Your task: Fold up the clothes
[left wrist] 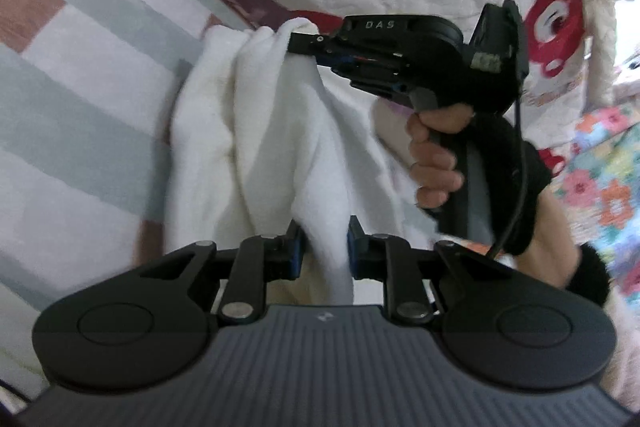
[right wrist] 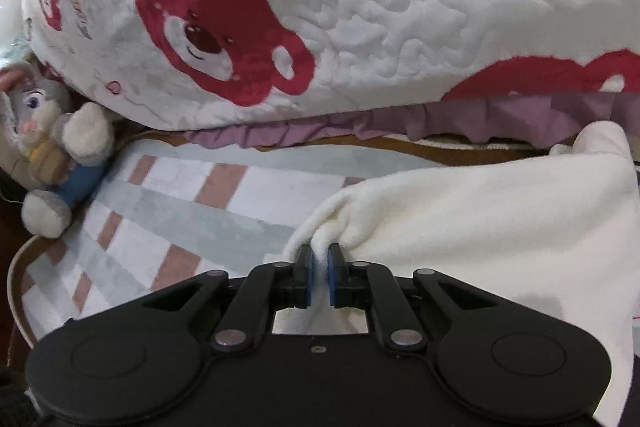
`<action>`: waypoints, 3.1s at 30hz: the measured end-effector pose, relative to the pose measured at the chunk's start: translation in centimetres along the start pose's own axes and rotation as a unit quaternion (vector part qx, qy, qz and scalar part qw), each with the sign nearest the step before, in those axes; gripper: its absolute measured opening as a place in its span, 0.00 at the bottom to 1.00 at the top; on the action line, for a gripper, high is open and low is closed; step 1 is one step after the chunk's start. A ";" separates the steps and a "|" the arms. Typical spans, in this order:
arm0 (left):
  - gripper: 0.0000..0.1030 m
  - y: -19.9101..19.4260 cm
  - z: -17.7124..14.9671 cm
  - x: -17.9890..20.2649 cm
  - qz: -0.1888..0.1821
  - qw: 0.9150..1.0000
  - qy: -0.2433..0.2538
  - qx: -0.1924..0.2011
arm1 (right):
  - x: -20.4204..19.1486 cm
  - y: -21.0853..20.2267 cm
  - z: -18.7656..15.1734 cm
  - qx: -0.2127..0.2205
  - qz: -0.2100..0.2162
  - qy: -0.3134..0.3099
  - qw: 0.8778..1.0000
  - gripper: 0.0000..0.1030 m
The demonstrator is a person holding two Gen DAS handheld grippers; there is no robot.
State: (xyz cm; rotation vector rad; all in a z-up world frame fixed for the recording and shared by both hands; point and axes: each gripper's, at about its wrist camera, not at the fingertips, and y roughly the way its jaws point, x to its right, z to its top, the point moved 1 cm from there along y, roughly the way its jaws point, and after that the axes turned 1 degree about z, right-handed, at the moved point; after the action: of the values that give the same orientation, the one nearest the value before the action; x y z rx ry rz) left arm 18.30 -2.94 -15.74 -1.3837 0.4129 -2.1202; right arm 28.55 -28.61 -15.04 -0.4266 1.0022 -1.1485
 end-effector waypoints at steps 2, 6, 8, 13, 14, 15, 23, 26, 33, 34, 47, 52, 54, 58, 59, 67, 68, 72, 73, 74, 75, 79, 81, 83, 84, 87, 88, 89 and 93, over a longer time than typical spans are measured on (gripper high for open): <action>0.45 0.4 -0.2 0.2 0.094 0.994 0.056 -0.004 | 0.2 0.5 -0.2 -0.007 0.013 0.018 1.000 0.11; 0.47 0.3 -0.3 -1.5 0.101 0.995 0.025 -0.004 | -1.6 -1.9 -1.7 0.018 0.133 0.015 0.991 0.51; 0.47 0.2 -0.4 -1.1 0.108 0.993 0.044 0.000 | -2.1 -4.0 -2.9 0.040 0.163 0.014 0.986 0.50; 0.47 1.4 -1.3 0.8 0.152 0.982 0.108 -0.014 | -2.1 -9.3 -6.2 0.118 0.086 -0.021 0.989 0.45; 0.47 1.3 -1.3 0.9 0.154 0.982 0.112 -0.013 | -2.3 -10.3 -7.2 0.137 0.020 -0.054 0.989 0.43; 0.47 1.3 -1.2 1.0 0.154 0.982 0.112 -0.013 | -2.3 -11.0 -8.4 0.149 -0.023 -0.079 0.985 0.40; 0.42 -3.6 -0.2 3.2 0.012 0.980 0.112 0.162 | 0.7 -11.6 -18.0 0.113 -0.040 -0.041 0.992 0.40; 0.45 -2.8 -1.1 4.7 -0.047 0.981 0.127 0.139 | 1.1 -10.7 -20.8 0.116 0.045 0.021 0.992 0.40; 0.44 4.7 -3.0 4.1 0.124 0.974 0.190 0.013 | 1.2 -13.8 -22.8 0.086 0.114 0.017 0.990 0.37; 0.44 5.0 -3.1 4.4 0.135 0.970 0.204 0.012 | 1.8 -15.3 -23.0 0.100 0.088 0.009 0.991 0.37; 0.44 4.8 -3.0 4.1 0.146 0.970 0.192 0.009 | 5.2 -14.6 -27.3 0.065 -0.063 -0.048 0.995 0.46; 0.44 4.0 -2.2 3.5 0.137 0.976 0.167 0.011 | 6.8 -15.1 -27.1 -0.012 -0.073 -0.050 0.996 0.46; 0.45 3.1 -1.7 2.9 0.179 0.972 0.148 0.033 | 8.6 -17.1 -26.9 0.012 -0.059 -0.024 0.998 0.46; 0.61 0.9 -0.6 1.0 0.307 0.940 0.123 0.083 | 13.4 -20.3 -24.7 0.089 0.005 0.165 0.982 0.51; 0.62 0.2 -0.2 -0.2 0.259 0.960 0.080 0.076 | 13.9 -20.2 -24.1 0.090 -0.005 0.194 0.977 0.53; 0.68 -0.6 0.3 -4.2 0.084 0.993 -0.069 0.044 | 14.3 -17.2 -21.8 0.099 0.062 0.243 0.963 0.60; 0.70 -0.3 0.2 -4.3 0.079 0.994 -0.071 0.036 | 14.2 -16.7 -21.6 0.094 0.061 0.239 0.964 0.61; 0.71 0.8 0.0 -4.6 0.074 0.995 -0.066 0.007 | 15.2 -15.4 -21.7 0.092 0.071 0.254 0.960 0.73; 0.71 0.8 -0.2 -4.7 0.066 0.996 -0.067 0.000 | 15.4 -15.1 -21.8 0.092 0.074 0.257 0.959 0.77; 0.71 0.9 -0.3 -4.7 0.065 0.996 -0.066 -0.004 | 15.6 -14.8 -21.8 0.091 0.076 0.261 0.958 0.77; 0.71 1.1 -0.3 -4.6 0.063 0.996 -0.064 -0.005 | 15.7 -14.6 -21.8 0.089 0.082 0.260 0.958 0.78; 0.74 1.9 -0.6 -4.4 0.070 0.996 -0.054 -0.018 | 16.3 -13.1 -20.8 0.062 0.121 0.259 0.956 0.82; 0.78 2.5 -0.9 -4.4 0.097 0.994 -0.034 -0.031 | 16.3 -12.0 -19.8 0.046 0.127 0.247 0.960 0.83; 0.85 2.8 -1.0 -4.4 0.103 0.994 -0.027 -0.032 | 15.9 -10.9 -18.7 0.031 0.122 0.227 0.966 0.84; 0.85 2.9 -1.1 -4.5 0.105 0.994 -0.026 -0.031 | 15.6 -10.7 -18.3 0.030 0.120 0.221 0.967 0.85; 0.85 2.8 -1.2 -4.6 0.096 0.994 -0.042 -0.017 | 14.8 -10.3 -17.9 0.039 0.112 0.195 0.974 0.80; 0.82 2.9 -1.3 -4.5 0.090 0.995 -0.043 -0.013 | 14.4 -10.8 -18.0 0.049 0.116 0.187 0.974 0.69; 0.64 3.2 -1.4 -4.2 0.079 0.996 -0.041 -0.011 | 14.1 -11.3 -18.1 0.059 0.120 0.178 0.975 0.64; 0.31 3.7 -1.6 -1.4 0.074 0.997 0.011 0.011 | 12.2 -13.4 -17.5 0.092 0.120 0.137 0.979 0.48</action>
State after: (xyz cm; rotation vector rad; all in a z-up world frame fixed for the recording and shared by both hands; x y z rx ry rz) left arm 18.37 -5.08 -19.45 -1.2781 0.4848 -2.0150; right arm 7.32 -41.39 -19.62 0.0031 1.1393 -1.0853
